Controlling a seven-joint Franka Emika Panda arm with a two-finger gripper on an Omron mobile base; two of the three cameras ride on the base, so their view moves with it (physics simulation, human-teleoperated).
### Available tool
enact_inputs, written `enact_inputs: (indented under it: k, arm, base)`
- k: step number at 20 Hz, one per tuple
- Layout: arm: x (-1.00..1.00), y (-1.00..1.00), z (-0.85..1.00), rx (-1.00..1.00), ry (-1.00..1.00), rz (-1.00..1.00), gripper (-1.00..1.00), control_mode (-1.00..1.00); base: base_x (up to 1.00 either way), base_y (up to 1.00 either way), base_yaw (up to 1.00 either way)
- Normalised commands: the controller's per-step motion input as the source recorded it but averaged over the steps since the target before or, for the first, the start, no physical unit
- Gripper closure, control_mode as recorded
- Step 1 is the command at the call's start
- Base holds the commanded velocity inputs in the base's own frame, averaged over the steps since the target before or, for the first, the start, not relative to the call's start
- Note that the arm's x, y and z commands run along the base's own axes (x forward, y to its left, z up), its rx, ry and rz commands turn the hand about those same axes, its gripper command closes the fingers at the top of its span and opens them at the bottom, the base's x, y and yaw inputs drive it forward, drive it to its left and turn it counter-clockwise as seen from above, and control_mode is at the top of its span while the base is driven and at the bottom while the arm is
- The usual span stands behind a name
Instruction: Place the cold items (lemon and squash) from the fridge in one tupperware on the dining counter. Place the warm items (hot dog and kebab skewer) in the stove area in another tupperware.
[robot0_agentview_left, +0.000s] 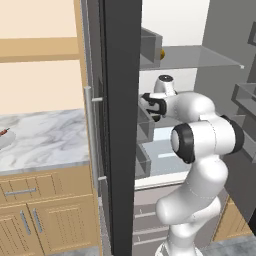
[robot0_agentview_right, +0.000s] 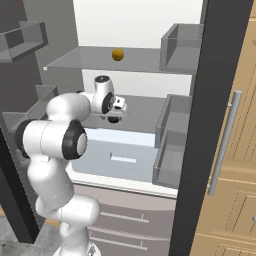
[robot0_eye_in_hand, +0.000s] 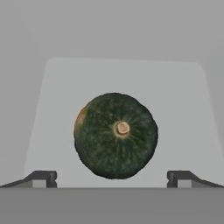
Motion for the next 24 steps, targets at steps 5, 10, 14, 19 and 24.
enact_inputs:
  k: [5, 10, 14, 19, 24]
  arm:
    - [0.32, 0.00, -0.12, 0.00, 0.00, -0.01, -1.00, -1.00]
    - [0.16, 0.00, -0.12, 0.00, 0.00, 0.00, -1.00, -1.00]
    - [0.01, 0.00, -0.23, 0.00, 0.00, 0.00, -1.00, -1.00]
    - [0.00, 0.00, -0.32, 0.00, 0.00, 0.00, -1.00, -1.00]
    - [-0.05, 0.00, -0.22, 0.00, 0.00, 0.00, 1.00, -1.00]
  base:
    - [0.00, 0.00, 0.00]
    - [0.00, 0.00, 0.00]
    - [0.00, 0.00, 0.00]
    - [0.00, 0.00, 0.00]
    - [0.00, 0.00, 0.00]
